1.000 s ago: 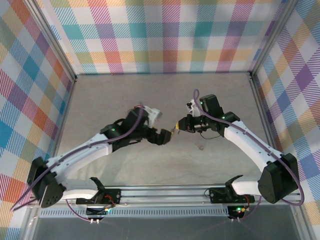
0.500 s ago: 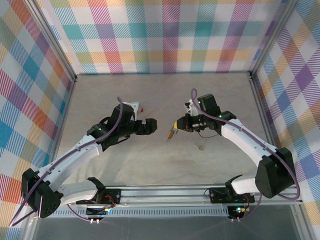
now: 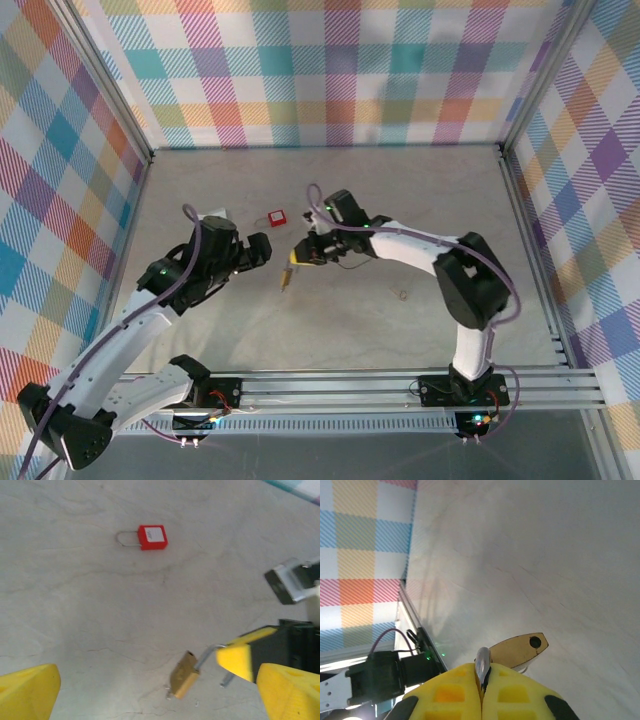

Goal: Unlock with the key

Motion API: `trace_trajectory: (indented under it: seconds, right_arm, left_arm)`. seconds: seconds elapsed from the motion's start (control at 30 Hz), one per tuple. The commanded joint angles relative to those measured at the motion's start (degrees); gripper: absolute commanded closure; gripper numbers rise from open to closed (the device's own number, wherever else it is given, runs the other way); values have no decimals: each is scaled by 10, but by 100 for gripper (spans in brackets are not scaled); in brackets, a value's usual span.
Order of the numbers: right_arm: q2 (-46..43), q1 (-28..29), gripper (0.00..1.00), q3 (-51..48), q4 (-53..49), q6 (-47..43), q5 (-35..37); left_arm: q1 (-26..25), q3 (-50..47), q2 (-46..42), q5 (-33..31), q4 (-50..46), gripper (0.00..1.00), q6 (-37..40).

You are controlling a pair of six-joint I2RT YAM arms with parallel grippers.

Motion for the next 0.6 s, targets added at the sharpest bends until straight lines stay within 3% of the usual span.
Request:
trace_trajectory:
  seconds: [0.0, 0.23, 0.57]
  right_arm:
    - [42, 16, 100, 43, 101, 33, -46]
    - [80, 18, 100, 7, 169, 64, -64]
    - [47, 7, 100, -86, 157, 46, -89]
  left_arm:
    - [5, 21, -20, -42, -49, 0, -12]
    - [4, 26, -8, -55, -69, 0, -10]
    - [-3, 17, 18, -44, -43, 0, -6]
